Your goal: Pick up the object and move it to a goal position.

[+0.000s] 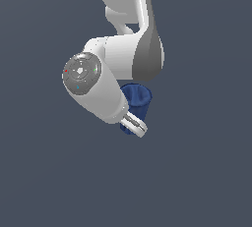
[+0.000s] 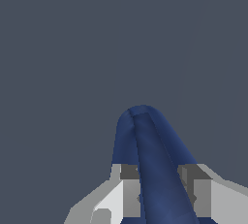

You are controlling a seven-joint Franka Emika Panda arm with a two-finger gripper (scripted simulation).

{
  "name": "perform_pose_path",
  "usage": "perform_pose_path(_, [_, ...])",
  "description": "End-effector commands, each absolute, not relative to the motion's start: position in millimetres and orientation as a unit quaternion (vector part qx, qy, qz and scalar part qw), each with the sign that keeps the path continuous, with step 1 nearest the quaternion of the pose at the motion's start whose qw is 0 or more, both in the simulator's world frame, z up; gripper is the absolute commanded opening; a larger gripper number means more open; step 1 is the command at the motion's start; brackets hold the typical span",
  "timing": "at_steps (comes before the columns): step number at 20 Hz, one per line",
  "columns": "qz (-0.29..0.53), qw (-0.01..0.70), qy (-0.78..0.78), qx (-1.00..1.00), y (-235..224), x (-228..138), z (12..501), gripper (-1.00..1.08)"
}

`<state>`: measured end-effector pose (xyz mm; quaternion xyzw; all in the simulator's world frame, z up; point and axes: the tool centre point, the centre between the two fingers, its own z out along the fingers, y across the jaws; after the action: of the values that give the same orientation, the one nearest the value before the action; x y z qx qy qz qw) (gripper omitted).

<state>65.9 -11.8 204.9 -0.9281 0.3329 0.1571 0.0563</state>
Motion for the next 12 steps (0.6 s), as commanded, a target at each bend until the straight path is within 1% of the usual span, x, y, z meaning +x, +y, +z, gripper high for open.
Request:
perform_pose_path(1, [0.158,0.057,0.332,-0.928,1,59,210,-1.00])
perform_pose_path(6, [0.158,0.056,0.332,-0.928,32,38,226,-1.00])
perform_pose_path(12, [0.158,0.056,0.331,-0.928,81,5,253,-1.00])
